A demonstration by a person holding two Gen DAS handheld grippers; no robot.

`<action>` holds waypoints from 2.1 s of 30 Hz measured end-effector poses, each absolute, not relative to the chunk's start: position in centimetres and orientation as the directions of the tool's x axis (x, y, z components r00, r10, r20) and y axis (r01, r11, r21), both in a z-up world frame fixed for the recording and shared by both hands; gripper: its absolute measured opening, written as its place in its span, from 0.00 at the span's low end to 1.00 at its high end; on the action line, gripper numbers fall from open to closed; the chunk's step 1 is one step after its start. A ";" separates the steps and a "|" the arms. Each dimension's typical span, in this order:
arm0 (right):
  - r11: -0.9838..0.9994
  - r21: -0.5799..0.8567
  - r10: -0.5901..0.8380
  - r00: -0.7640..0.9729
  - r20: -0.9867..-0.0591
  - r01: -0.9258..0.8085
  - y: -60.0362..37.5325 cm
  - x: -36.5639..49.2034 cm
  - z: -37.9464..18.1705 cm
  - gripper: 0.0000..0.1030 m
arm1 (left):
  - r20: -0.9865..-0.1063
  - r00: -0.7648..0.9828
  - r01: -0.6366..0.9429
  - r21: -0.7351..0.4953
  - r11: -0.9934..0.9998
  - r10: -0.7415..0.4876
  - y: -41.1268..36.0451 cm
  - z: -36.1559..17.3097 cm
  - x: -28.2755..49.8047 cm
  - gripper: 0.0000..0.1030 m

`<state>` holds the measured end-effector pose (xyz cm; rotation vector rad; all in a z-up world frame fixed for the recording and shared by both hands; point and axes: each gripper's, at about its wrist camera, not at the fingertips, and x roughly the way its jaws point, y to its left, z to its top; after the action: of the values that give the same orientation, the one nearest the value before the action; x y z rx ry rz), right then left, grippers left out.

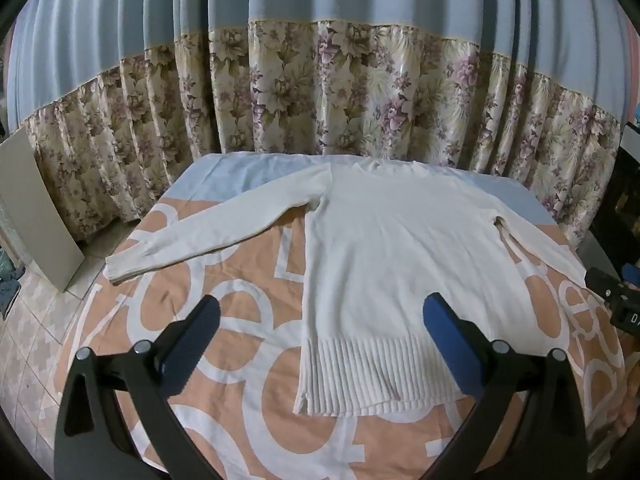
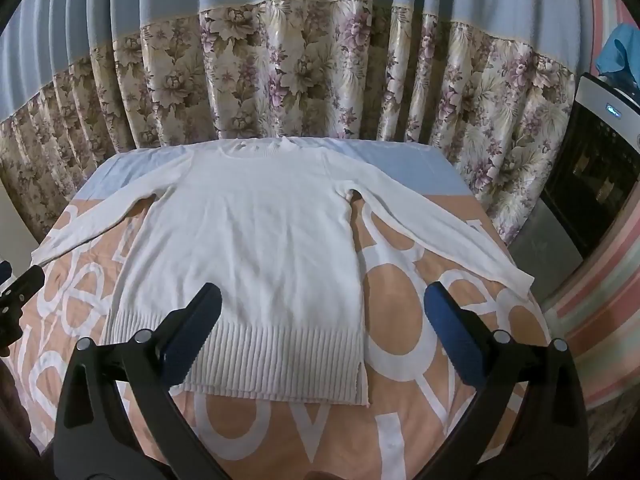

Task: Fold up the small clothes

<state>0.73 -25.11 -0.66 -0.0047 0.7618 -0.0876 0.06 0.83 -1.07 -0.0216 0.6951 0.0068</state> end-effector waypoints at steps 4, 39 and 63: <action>0.996 -0.035 -0.081 0.721 -0.688 0.078 -25.0 0.5 -0.8 0.97 | -0.642 0.766 -0.017 -0.016 1.000 0.002 1.1 -1.3 0.1 0.99; 0.998 -0.016 -0.050 0.719 -0.693 0.054 -25.1 0.4 -1.3 0.97 | -0.644 0.765 -0.020 -0.004 1.000 0.012 1.4 -1.7 -0.3 0.98; 0.998 -0.017 -0.051 0.719 -0.693 0.055 -25.1 0.4 -1.3 0.97 | -0.646 0.763 -0.019 -0.004 1.000 0.012 1.5 -1.5 -0.3 0.98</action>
<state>0.36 -25.09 -1.30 0.0046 0.7658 -0.0587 -0.26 1.48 -1.52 -0.0104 0.7024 0.0174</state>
